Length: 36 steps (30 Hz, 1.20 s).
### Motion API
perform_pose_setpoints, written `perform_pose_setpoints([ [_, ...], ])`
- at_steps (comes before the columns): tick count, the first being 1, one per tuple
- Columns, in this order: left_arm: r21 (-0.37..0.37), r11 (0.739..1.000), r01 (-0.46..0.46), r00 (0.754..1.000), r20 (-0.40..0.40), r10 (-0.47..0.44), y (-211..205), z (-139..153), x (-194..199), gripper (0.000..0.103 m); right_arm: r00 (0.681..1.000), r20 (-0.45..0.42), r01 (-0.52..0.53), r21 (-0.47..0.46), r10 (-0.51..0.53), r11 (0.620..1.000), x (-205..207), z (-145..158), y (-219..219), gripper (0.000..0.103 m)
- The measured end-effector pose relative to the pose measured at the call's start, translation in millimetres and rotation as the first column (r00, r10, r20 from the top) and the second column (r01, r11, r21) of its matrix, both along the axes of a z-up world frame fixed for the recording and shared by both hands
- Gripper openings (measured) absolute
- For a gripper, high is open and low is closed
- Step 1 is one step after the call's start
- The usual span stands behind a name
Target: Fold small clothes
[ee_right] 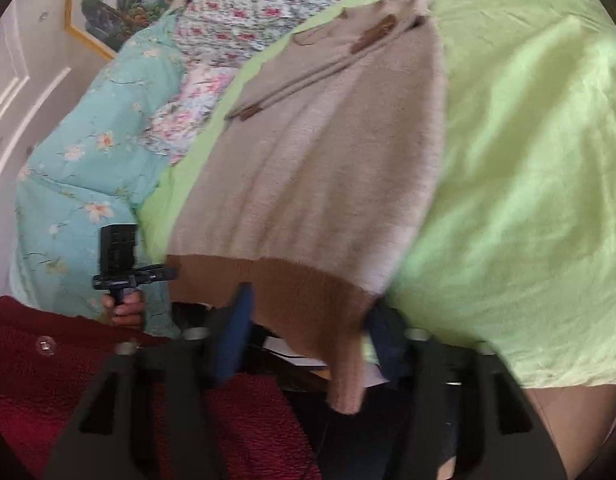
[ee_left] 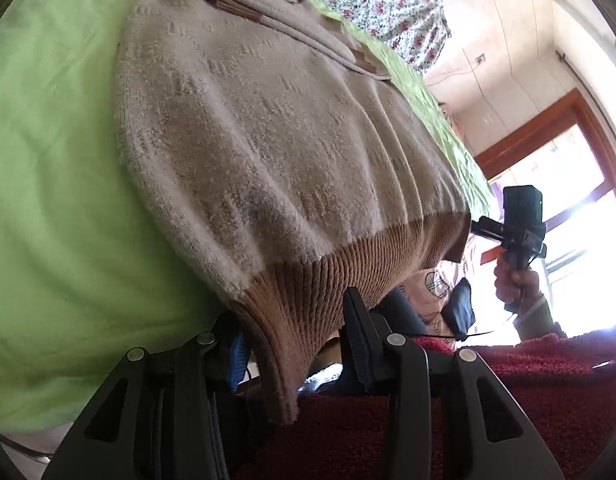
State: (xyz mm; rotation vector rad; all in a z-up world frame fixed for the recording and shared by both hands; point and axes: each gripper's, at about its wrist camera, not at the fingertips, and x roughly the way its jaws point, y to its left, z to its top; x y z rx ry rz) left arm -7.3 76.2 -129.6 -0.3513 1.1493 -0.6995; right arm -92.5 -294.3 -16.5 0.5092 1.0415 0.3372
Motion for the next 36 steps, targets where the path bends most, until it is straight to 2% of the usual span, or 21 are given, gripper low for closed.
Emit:
perform_pose_setpoints([
  [1, 0.002, 1.0, 0.007, 1.0, 0.001, -0.007, -2, 0, 0, 0.04, 1.0, -0.019, 0.02, -0.025, -0.021, 0.999, 1, -2, -2, 0.009],
  [2, 0.006, 1.0, 0.012, 1.0, 0.001, -0.012, -4, -2, -1, 0.036, 0.999, -0.035, 0.029, -0.031, -0.03, 0.999, 2, -2, -4, 0.009],
  [5, 0.053, 0.998, 0.023, 1.0, 0.003, -0.024, -6, -5, -1, 0.005, 1.0, -0.002, 0.027, -0.03, -0.027, 0.999, -6, 7, -4, 0.009],
  [8, 0.087, 0.996, 0.016, 0.999, 0.047, -0.02, -6, 0, -8, 0.006, 0.999, -0.019, 0.032, -0.051, -0.033, 0.998, -9, 7, -6, 0.008],
  [11, 0.082, 0.997, -0.008, 0.998, 0.066, 0.002, 3, 1, -12, 0.006, 0.998, -0.014, 0.056, 0.009, -0.056, 0.998, -10, 5, -12, 0.008],
  [13, 0.078, 0.997, -0.028, 0.997, 0.067, 0.023, 8, 4, -11, 0.005, 0.997, 0.058, 0.055, 0.074, -0.059, 0.996, -14, 19, -13, 0.008],
  [16, 0.043, 0.997, -0.059, 0.989, 0.141, 0.052, 14, 31, -18, 0.005, 0.981, 0.177, 0.053, 0.176, -0.085, 0.983, -15, 48, -19, 0.008],
  [21, -0.065, 0.99, -0.122, 0.961, 0.242, 0.135, 32, 81, -19, 0.005, 0.95, 0.287, 0.049, 0.262, -0.127, 0.964, -2, 76, -28, 0.008],
  [26, -0.143, 0.976, -0.166, 0.931, 0.304, 0.203, 43, 114, 3, 0.005, 0.927, 0.335, 0.075, 0.279, -0.17, 0.957, 32, 89, -30, 0.008],
  [32, -0.162, 0.967, -0.196, 0.887, 0.391, 0.245, 37, 143, 55, 0.005, 0.899, 0.383, 0.112, 0.268, -0.213, 0.957, 95, 105, -44, 0.008],
  [36, -0.169, 0.957, -0.236, 0.855, 0.432, 0.287, 33, 159, 100, 0.005, 0.894, 0.375, 0.172, 0.216, -0.244, 0.961, 151, 114, -55, 0.008],
])
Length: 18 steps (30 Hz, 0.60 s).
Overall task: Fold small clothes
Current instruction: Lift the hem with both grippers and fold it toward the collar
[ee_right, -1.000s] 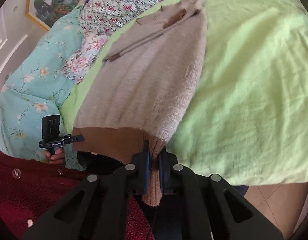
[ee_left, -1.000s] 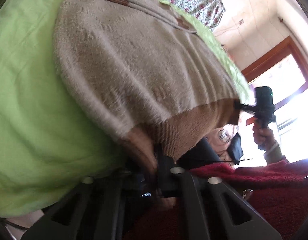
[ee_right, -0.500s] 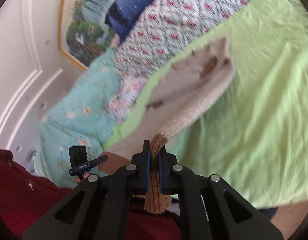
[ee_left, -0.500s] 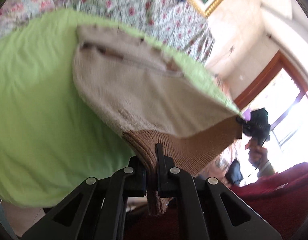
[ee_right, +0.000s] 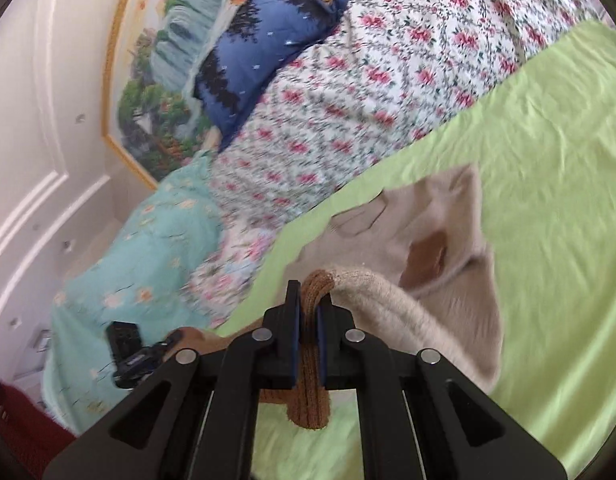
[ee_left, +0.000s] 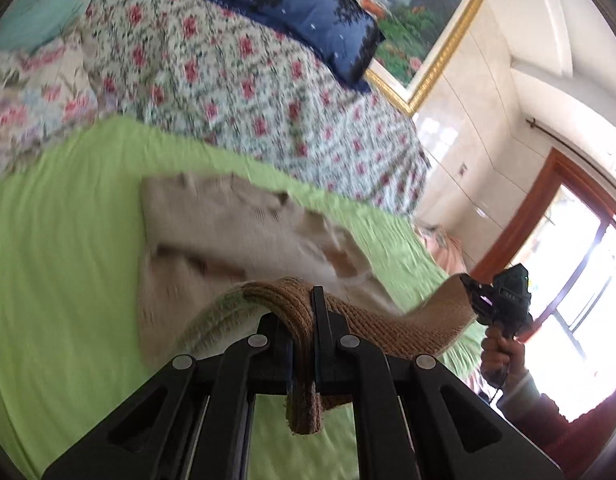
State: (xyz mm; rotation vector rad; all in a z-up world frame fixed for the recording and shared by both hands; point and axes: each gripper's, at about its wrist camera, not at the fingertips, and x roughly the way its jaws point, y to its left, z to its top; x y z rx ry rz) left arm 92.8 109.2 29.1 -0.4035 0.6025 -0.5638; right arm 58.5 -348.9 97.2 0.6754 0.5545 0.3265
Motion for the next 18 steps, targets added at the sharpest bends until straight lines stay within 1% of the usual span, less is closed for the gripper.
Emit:
perform_pose_setpoints([
  [4, 0.014, 0.999, -0.043, 0.999, 0.009, 0.043, -2, 9, 54, 0.005, 0.996, -0.056, 0.071, -0.052, -0.074, 0.996, 59, -2, -12, 0.008],
  [7, 0.03, 0.997, -0.071, 0.997, -0.01, 0.071, -3, 8, 99, 0.005, 0.985, -0.108, 0.123, -0.093, -0.132, 0.988, 103, -12, -21, 0.008],
  [9, 0.047, 0.994, -0.094, 0.995, -0.037, 0.096, -4, 0, 132, 0.005, 0.979, -0.135, 0.138, -0.107, -0.152, 0.985, 129, -19, -25, 0.008],
  [10, 0.05, 0.994, -0.102, 0.993, -0.049, 0.104, -5, -3, 145, 0.005, 0.975, -0.152, 0.145, -0.13, -0.164, 0.981, 145, -25, -27, 0.008],
  [13, 0.047, 0.991, -0.124, 0.987, -0.094, 0.128, -3, -19, 186, 0.005, 0.962, -0.195, 0.154, -0.197, -0.193, 0.968, 176, -39, -30, 0.008],
  [15, 0.055, 0.99, -0.131, 0.983, -0.12, 0.137, -4, -30, 212, 0.005, 0.948, -0.234, 0.164, -0.222, -0.216, 0.961, 193, -55, -35, 0.008],
  [18, 0.097, 0.985, -0.139, 0.976, -0.157, 0.153, -8, -50, 247, 0.005, 0.929, -0.282, 0.176, -0.229, -0.238, 0.957, 210, -80, -41, 0.008],
])
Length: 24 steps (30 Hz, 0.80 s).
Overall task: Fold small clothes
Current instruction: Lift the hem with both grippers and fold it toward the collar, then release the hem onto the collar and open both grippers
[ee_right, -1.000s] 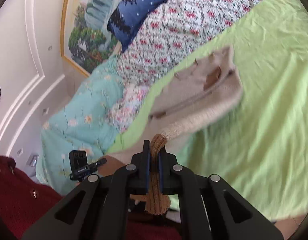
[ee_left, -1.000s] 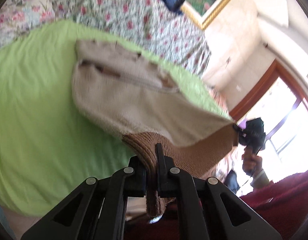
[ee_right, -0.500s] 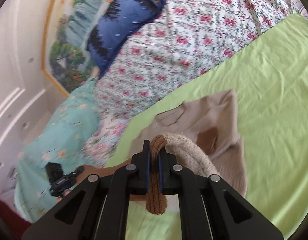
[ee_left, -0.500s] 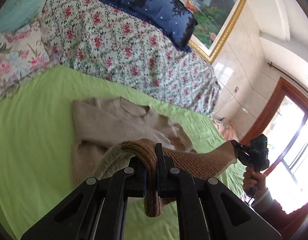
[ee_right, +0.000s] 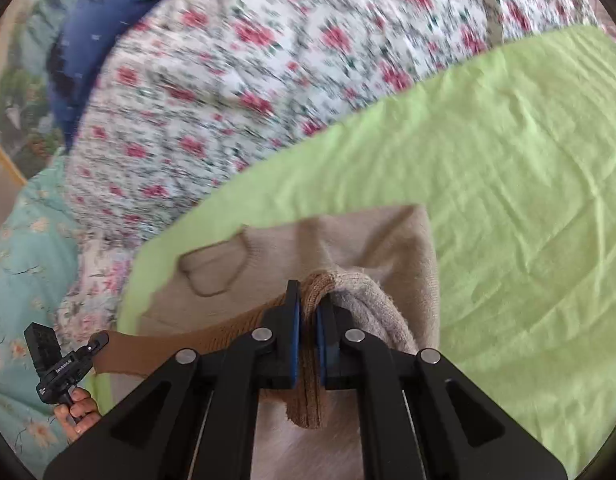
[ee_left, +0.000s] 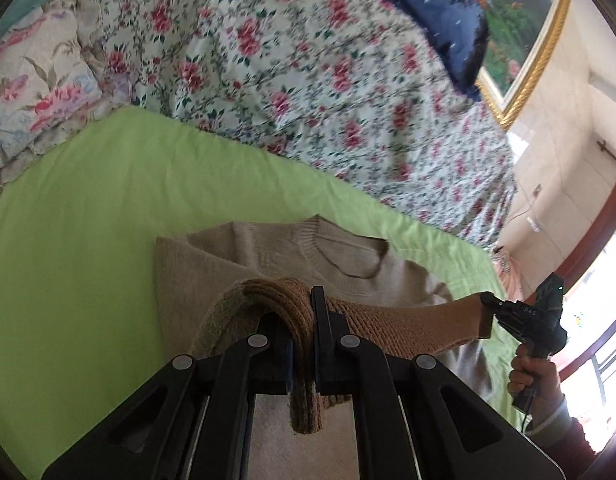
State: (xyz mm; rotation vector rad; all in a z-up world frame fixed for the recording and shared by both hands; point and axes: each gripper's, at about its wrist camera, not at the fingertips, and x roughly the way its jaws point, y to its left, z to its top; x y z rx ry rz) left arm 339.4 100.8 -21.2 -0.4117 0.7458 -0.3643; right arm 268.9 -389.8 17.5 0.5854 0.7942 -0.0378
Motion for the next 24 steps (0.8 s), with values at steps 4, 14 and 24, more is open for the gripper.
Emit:
perform_pose_setpoints([
  [4, 0.02, 1.0, -0.01, 0.998, -0.064, 0.012, -3, -30, 32, 0.006, 0.998, -0.055, 0.016, -0.013, -0.017, 1.0, 13, -27, -3, 0.01],
  [14, -0.011, 0.994, 0.111, 0.988, -0.103, -0.111, -20, -51, -8, 0.037, 0.996, 0.095, 0.009, -0.089, 0.0, 0.996, -45, 16, 22, 0.022],
  [24, 0.057, 0.96, 0.272, 0.949, -0.18, -0.259, -99, -73, -29, 0.036, 0.899, -0.201, -0.415, -0.104, 0.389, 0.904, 5, -41, 100, 0.022],
])
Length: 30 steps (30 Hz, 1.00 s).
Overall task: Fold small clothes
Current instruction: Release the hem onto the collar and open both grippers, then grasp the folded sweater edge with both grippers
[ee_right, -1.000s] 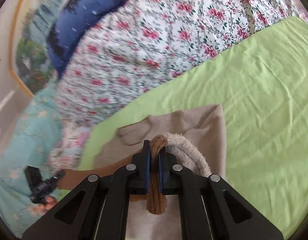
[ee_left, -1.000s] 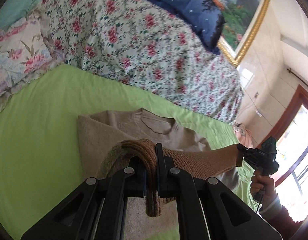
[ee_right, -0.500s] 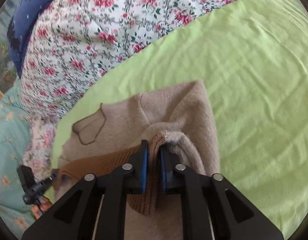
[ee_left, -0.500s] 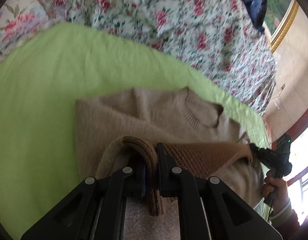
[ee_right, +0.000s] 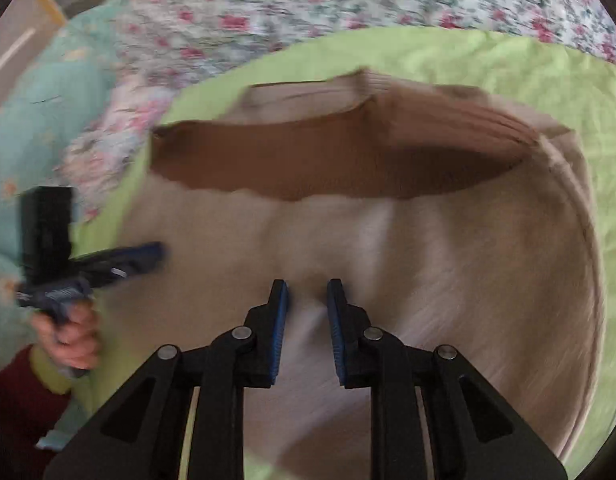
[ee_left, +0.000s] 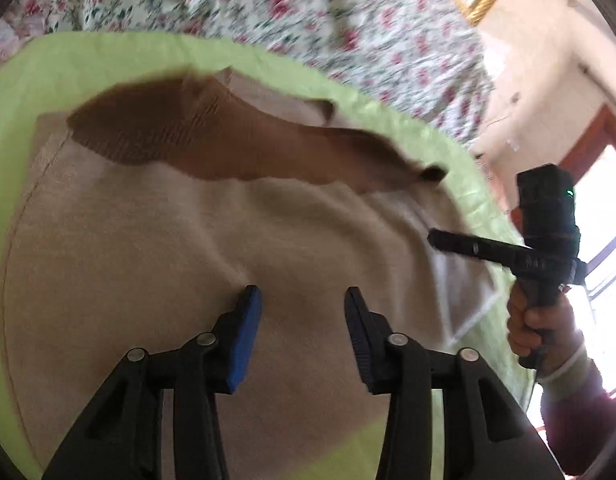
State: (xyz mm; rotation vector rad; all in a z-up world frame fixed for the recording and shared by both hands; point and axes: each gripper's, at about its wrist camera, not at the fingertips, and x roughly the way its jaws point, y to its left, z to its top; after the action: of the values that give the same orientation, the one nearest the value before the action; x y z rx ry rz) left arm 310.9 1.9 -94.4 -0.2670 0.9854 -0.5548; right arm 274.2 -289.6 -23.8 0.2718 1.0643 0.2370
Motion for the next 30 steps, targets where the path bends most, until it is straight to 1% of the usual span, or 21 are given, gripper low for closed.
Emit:
perform_pose_setpoints([
  [2, -0.016, 0.999, -0.031, 0.999, -0.017, 0.031, 13, 0, 15, 0.028, 0.994, 0.009, 0.106, 0.005, -0.106, 0.994, 12, -5, -27, 0.022],
  [3, -0.011, 0.998, -0.058, 0.998, -0.019, 0.058, 23, 2, 24, 0.025, 0.981, 0.016, 0.193, 0.016, -0.193, 0.981, 19, -7, -49, 0.021],
  [5, 0.03, 0.988, -0.151, 0.989, -0.004, 0.151, 47, 5, 42, 0.025, 0.951, 0.048, 0.302, 0.048, -0.304, 0.952, 22, -4, -77, 0.02],
  [6, 0.039, 0.981, -0.188, 0.982, -0.002, 0.188, 58, 5, 50, 0.025, 0.934, 0.065, 0.351, 0.033, -0.353, 0.936, 20, 0, -84, 0.022],
  [7, 0.036, 0.975, -0.221, 0.975, -0.003, 0.221, 71, 5, 57, 0.025, 0.906, 0.095, 0.411, 0.029, -0.412, 0.911, 14, 7, -93, 0.022],
  [9, 0.052, 0.952, -0.302, 0.953, -0.001, 0.302, 95, 6, 67, 0.025, 0.884, 0.125, 0.446, 0.063, -0.45, 0.893, 0, 17, -98, 0.022],
  [10, 0.054, 0.942, -0.331, 0.943, -0.002, 0.332, 106, 7, 67, 0.025, 0.885, 0.133, 0.44, 0.071, -0.446, 0.895, -9, 22, -95, 0.022],
  [11, 0.01, 0.94, -0.342, 0.94, -0.014, 0.342, 116, 9, 62, 0.025, 0.888, 0.137, 0.434, 0.07, -0.439, 0.898, -14, 25, -92, 0.022],
  [12, -0.009, 0.935, -0.355, 0.935, -0.013, 0.355, 120, 11, 56, 0.026, 0.892, 0.146, 0.421, 0.07, -0.427, 0.904, -25, 29, -86, 0.023],
  [13, -0.012, 0.933, -0.36, 0.933, -0.005, 0.36, 122, 13, 48, 0.027, 0.899, 0.151, 0.403, 0.081, -0.411, 0.912, -36, 31, -81, 0.024],
  [15, -0.026, 0.938, -0.347, 0.938, 0.016, 0.347, 117, 19, 21, 0.035, 0.91, 0.151, 0.374, 0.097, -0.386, 0.922, -51, 32, -65, 0.026],
  [16, -0.039, 0.94, -0.34, 0.94, 0.017, 0.341, 113, 22, 10, 0.037, 0.913, 0.149, 0.367, 0.101, -0.379, 0.925, -55, 31, -57, 0.028],
  [17, -0.068, 0.944, -0.323, 0.945, 0.019, 0.325, 107, 25, -11, 0.04, 0.917, 0.147, 0.358, 0.11, -0.371, 0.927, -62, 31, -50, 0.03],
  [18, -0.082, 0.946, -0.314, 0.949, 0.019, 0.316, 104, 27, -23, 0.044, 0.92, 0.146, 0.348, 0.122, -0.363, 0.93, -70, 29, -45, 0.033],
  [19, -0.096, 0.949, -0.301, 0.952, 0.02, 0.304, 99, 28, -40, 0.046, 0.923, 0.142, 0.338, 0.139, -0.357, 0.931, -81, 27, -37, 0.035],
  [20, -0.103, 0.949, -0.298, 0.953, 0.024, 0.302, 90, 29, -55, 0.047, 0.926, 0.139, 0.331, 0.149, -0.352, 0.932, -91, 25, -32, 0.036],
  [22, -0.111, 0.937, -0.331, 0.941, 0.029, 0.336, 77, 29, -86, 0.053, 0.932, 0.134, 0.315, 0.17, -0.338, 0.934, -113, 20, -21, 0.039],
  [23, -0.126, 0.928, -0.35, 0.935, 0.015, 0.354, 71, 24, -103, 0.062, 0.933, 0.129, 0.311, 0.179, -0.336, 0.933, -122, 17, -16, 0.039],
  [24, -0.129, 0.925, -0.357, 0.933, 0.005, 0.36, 70, 21, -112, 0.064, 0.934, 0.123, 0.31, 0.189, -0.336, 0.932, -129, 15, -13, 0.04],
  [26, -0.128, 0.92, -0.372, 0.928, -0.024, 0.372, 61, 10, -133, 0.064, 0.936, 0.106, 0.308, 0.209, -0.334, 0.928, -142, 11, -4, 0.04],
  [30, -0.14, 0.914, -0.38, 0.923, -0.113, 0.367, 58, -13, -146, 0.064, 0.947, 0.096, 0.283, 0.21, -0.308, 0.936, -157, 9, 10, 0.041],
])
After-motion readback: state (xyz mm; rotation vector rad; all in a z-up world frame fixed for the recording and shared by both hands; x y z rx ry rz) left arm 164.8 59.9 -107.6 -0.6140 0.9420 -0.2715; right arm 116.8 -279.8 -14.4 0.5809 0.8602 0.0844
